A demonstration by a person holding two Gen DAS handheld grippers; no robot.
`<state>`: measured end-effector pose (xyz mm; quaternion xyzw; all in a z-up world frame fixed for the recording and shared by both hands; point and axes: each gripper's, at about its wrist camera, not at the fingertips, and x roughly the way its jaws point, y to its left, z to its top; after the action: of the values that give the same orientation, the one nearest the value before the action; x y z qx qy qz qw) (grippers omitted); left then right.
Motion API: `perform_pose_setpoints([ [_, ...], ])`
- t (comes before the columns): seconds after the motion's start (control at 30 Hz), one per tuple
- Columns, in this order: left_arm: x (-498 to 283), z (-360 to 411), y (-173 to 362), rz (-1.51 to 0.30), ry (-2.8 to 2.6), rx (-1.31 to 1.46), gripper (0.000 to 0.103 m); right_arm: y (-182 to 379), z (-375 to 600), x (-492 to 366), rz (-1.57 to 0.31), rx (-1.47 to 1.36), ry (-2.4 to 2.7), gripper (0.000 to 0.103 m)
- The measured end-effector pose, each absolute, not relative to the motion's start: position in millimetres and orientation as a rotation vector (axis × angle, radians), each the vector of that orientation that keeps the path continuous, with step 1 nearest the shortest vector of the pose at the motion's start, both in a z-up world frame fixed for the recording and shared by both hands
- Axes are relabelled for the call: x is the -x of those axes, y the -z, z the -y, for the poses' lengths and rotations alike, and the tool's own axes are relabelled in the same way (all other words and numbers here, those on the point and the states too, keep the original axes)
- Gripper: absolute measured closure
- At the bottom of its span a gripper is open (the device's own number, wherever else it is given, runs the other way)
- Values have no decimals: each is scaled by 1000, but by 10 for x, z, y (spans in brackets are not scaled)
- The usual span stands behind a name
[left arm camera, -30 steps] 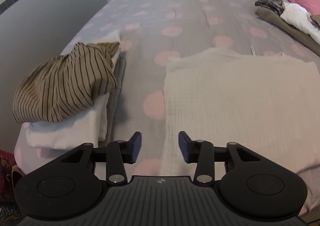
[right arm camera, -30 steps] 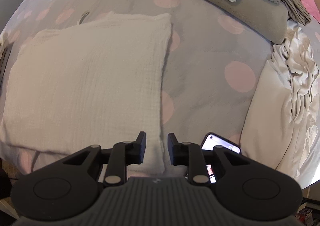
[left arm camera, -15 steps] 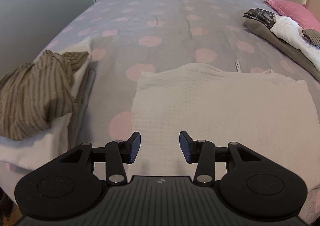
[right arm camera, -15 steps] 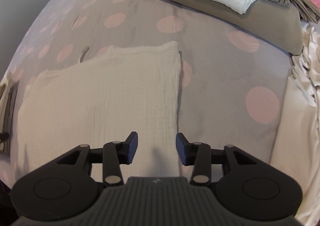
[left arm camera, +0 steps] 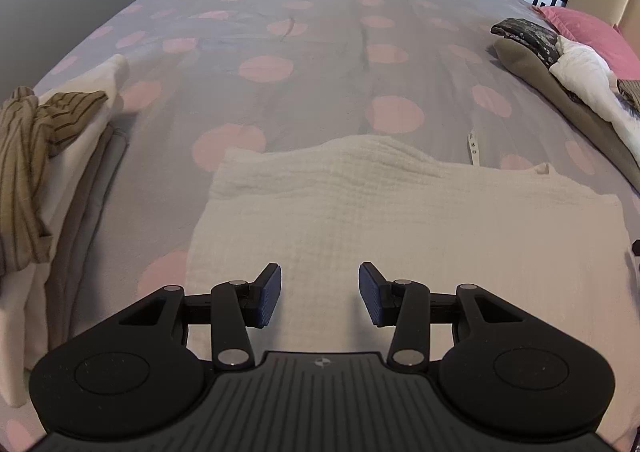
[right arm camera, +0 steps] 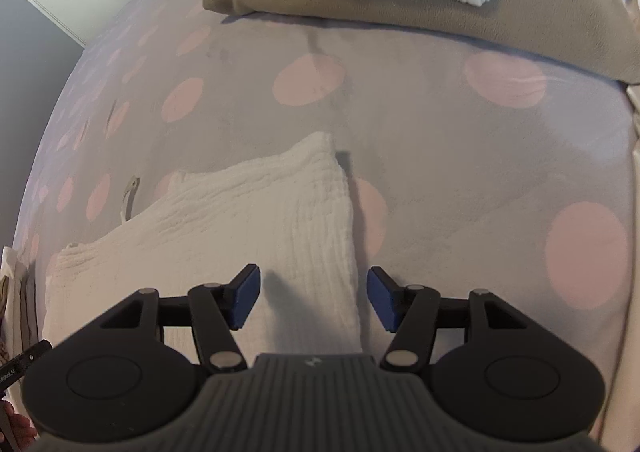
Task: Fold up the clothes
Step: 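Grasp the folded shirt corner with the right gripper and lift it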
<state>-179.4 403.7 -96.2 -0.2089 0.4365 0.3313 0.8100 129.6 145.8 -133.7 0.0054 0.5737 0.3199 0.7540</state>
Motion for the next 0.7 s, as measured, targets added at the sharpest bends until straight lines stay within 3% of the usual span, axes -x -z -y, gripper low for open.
perform_pose_setpoints([
  [0.23, 1648, -4123, 1037, -954, -718, 450, 62, 1525, -1802, -1200, -1243, 95, -669, 40],
  [0.33, 1655, -4165, 1054, -956, -729, 464, 62, 1516, -1931, -1079, -1194, 200, -668, 57],
  [0.4, 1673, -4188, 1054, -955, -739, 468, 62, 1486, -1957, -1042, -1190, 206, -692, 85],
  [0.7, 1772, -4170, 981, -945, -739, 436, 62, 1088, -1966, -858, -1164, 140, -781, 90],
])
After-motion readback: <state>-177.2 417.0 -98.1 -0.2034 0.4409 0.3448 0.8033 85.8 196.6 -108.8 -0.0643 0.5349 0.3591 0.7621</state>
